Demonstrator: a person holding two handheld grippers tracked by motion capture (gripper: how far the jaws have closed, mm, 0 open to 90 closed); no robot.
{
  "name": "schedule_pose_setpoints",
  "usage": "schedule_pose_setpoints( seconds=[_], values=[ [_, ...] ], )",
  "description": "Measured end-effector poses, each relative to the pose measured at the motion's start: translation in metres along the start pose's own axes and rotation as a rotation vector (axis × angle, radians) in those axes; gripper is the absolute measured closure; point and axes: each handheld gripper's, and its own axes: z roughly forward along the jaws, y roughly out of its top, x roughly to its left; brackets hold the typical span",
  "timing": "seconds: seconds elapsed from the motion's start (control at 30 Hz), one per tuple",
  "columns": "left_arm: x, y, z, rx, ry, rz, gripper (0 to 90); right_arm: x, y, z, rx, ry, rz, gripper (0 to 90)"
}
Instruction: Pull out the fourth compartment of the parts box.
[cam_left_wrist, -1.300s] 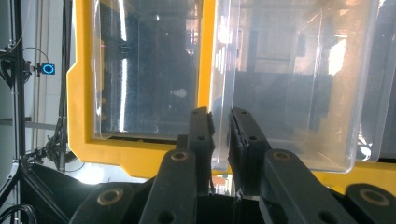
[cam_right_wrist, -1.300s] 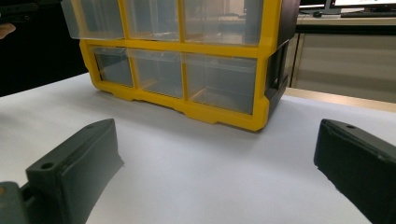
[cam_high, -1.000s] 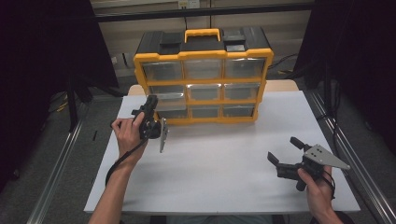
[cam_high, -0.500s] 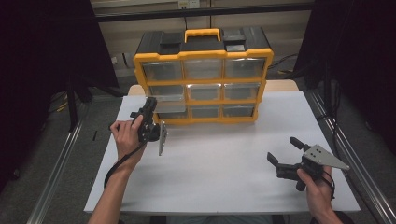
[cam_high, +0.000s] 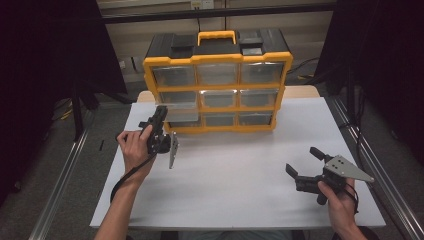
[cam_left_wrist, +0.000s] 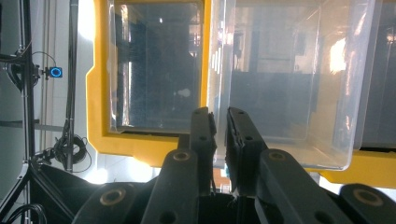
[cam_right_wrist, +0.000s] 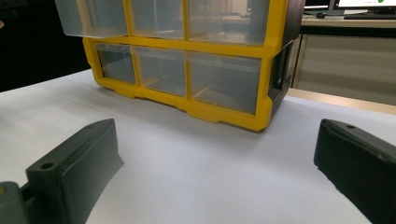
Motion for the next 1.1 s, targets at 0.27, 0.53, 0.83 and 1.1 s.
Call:
schedule_pose_setpoints(
  seconds=[0.27, 0.53, 0.83, 1.1],
  values=[
    [-0.001, 0.0, -0.003, 0.002, -0.004, -0.015, 82.1, 0.0, 0.0, 0.0, 0.001, 0.002, -0.003, 0.0],
    [0.0, 0.0, -0.006, 0.007, -0.002, -0.006, 82.1, 0.0, 0.0, 0.0, 0.0, 0.004, -0.006, 0.0],
    [0.0, 0.0, -0.009, -0.009, 0.007, -0.007, 82.0, 0.0, 0.0, -0.001, -0.001, 0.002, -0.007, 0.1],
    [0.001, 0.001, -0.012, -0.009, 0.005, 0.003, 81.9, 0.0, 0.0, -0.001, -0.001, 0.0, -0.006, 0.0]
  ],
)
